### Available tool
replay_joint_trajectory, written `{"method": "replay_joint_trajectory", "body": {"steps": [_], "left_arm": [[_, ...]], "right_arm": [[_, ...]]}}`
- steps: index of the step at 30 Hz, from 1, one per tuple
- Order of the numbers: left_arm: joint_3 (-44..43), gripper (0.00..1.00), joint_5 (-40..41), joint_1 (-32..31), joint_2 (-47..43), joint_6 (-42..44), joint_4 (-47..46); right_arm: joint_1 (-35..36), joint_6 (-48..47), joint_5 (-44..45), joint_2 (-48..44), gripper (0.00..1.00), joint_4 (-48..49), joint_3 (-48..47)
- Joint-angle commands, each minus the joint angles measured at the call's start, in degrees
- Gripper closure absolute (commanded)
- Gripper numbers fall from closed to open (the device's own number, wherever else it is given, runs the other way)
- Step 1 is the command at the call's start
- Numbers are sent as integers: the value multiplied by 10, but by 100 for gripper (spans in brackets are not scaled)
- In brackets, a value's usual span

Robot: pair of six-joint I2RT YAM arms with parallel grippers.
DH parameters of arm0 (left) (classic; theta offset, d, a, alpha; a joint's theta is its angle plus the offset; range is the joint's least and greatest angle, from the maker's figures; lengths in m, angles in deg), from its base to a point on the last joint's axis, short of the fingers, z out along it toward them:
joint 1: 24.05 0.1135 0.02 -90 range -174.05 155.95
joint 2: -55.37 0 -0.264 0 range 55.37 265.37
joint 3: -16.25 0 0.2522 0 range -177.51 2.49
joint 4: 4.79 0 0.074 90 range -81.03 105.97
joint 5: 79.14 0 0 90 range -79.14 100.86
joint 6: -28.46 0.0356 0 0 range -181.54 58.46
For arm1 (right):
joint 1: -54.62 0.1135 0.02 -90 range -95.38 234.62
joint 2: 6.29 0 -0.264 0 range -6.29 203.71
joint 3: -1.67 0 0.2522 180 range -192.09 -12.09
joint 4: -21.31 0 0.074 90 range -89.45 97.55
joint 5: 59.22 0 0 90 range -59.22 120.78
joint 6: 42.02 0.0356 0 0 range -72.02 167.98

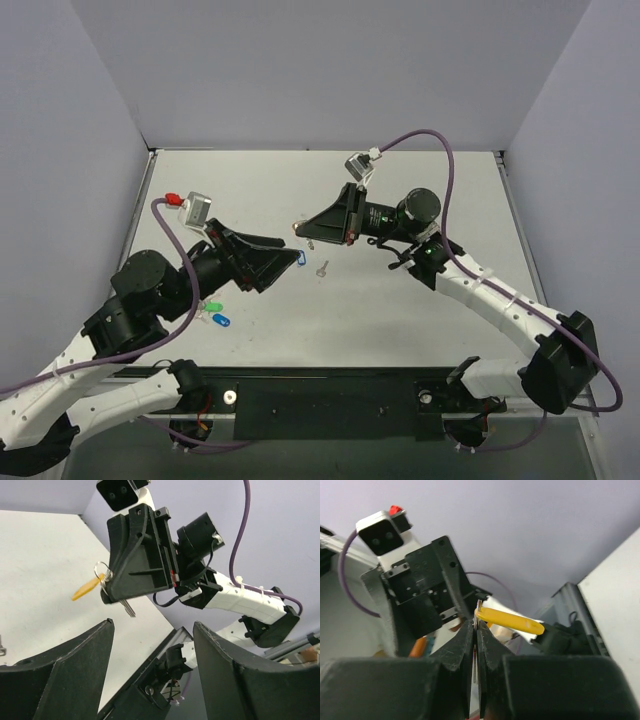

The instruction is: Remove the keys from the keyring

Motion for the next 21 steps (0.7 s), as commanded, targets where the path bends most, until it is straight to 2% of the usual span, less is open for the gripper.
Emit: {"method": "replay_joint_trajectory", "body": {"steps": [1,4,8,15,21], "left_arm": [[-47,25,53,1,30,22,-20],[-49,25,69,7,30,16,-29],[-55,26,75,25,21,16,-29],[-48,27,50,86,11,-2,-43],[-48,31,-68,173,46,-50,-50]], "right_arm": [[-3,211,-100,22,100,356,4],[-2,293,-97,40,100,453,2],[-3,365,-92,63,100,513,-12],[-3,349,-111,76,100,450,-13],[-3,300,-135,71,100,358,-28]]}}
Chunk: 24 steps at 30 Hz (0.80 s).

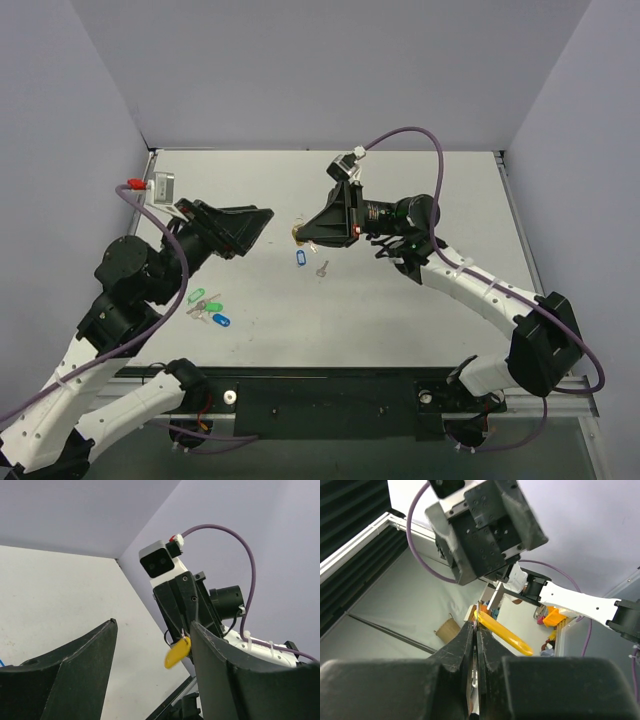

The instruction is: Remove the keys from the keyring

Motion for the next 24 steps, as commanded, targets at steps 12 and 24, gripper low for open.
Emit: {"method": "replay_joint_trajectory", "body": {"steps": [12,24], "left_arm": [[57,37,-289,124,48,-161,-207],[78,42,-309,124,26,-165,-194]], "right_arm": [[0,-165,-53,-33,100,-140,-64],[0,-256,-41,-50,100,-251,-74]]}}
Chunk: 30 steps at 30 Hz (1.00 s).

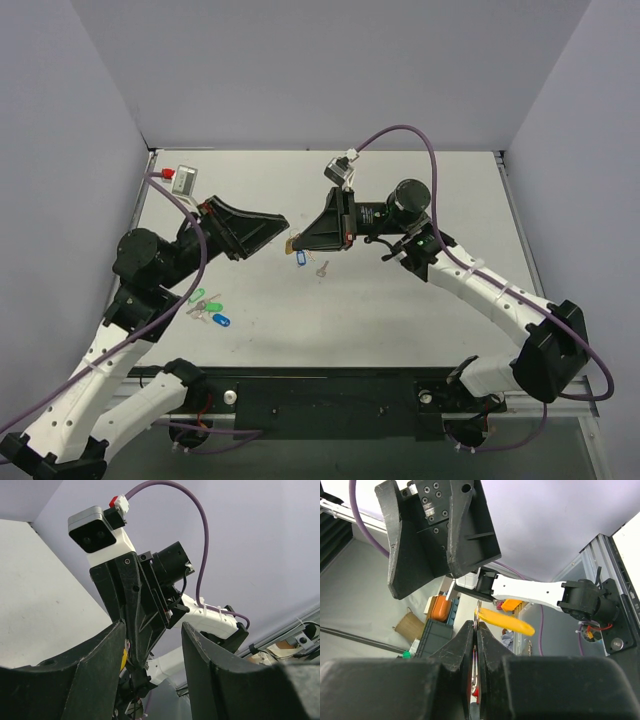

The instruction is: Remove the keys from the keyring

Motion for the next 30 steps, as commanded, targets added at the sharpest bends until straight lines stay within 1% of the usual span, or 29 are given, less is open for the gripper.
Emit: {"method": "replay_joint_trajectory", "body": {"steps": [1,7,15,17,25,30], "left_arm": [[-2,43,-10,4,-8,1,-12],[1,43,1,4,-9,3,2],[2,43,-8,3,5,-5,-1],[-2,47,-16,3,13,-10,-1],[-12,55,-56,3,32,-25,-13],[-4,59,-56,2,23,-27,-11]], "right_arm": [[1,-44,-3,-31,100,-11,-36],[2,-57,-2,-37,100,-28,-38],[3,-64,-4,-39,100,-42,-50],[3,-69,-3,-39,100,-47,-53],[4,-79,7,-35,100,-57,-60],[4,-79,6,-36,100,-58,-64]]}}
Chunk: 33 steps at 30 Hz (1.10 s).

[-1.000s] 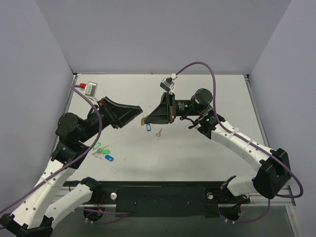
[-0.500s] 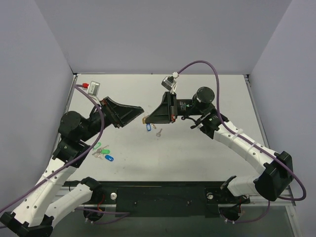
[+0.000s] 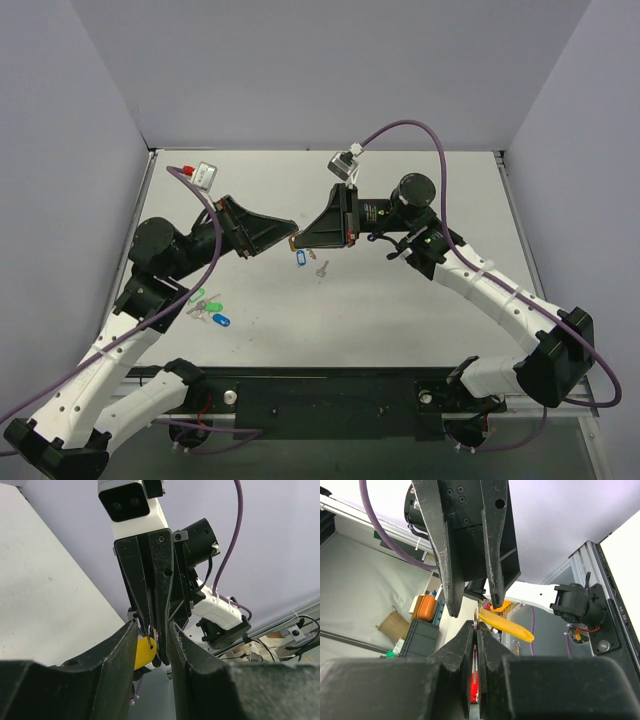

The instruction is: Remove the keys from the keyring

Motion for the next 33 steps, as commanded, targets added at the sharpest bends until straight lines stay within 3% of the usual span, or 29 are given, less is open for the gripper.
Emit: {"method": "replay_joint_trajectory", "body": {"steps": [1,6,15,21,28,33], "left_arm": [[-4,60,-16,2,-10,-6,-18],[0,77,-18,2,-11,-9,-25],[-9,100,-34,2,-5,-7,-23],[-36,100,-78,2,0,19,6],[-101,100,-151,3,31,95,127],[-112,100,-177,2,43,117,157]], "right_arm": [[3,-9,0,-19,100,26,-28],[3,-15,0,-23,100,19,-28],[3,-26,2,-26,100,0,-32],[3,-33,-1,-28,100,-16,-34],[4,-162,-5,-35,100,-206,-68],[5,-182,-3,-35,100,-229,-74]]}}
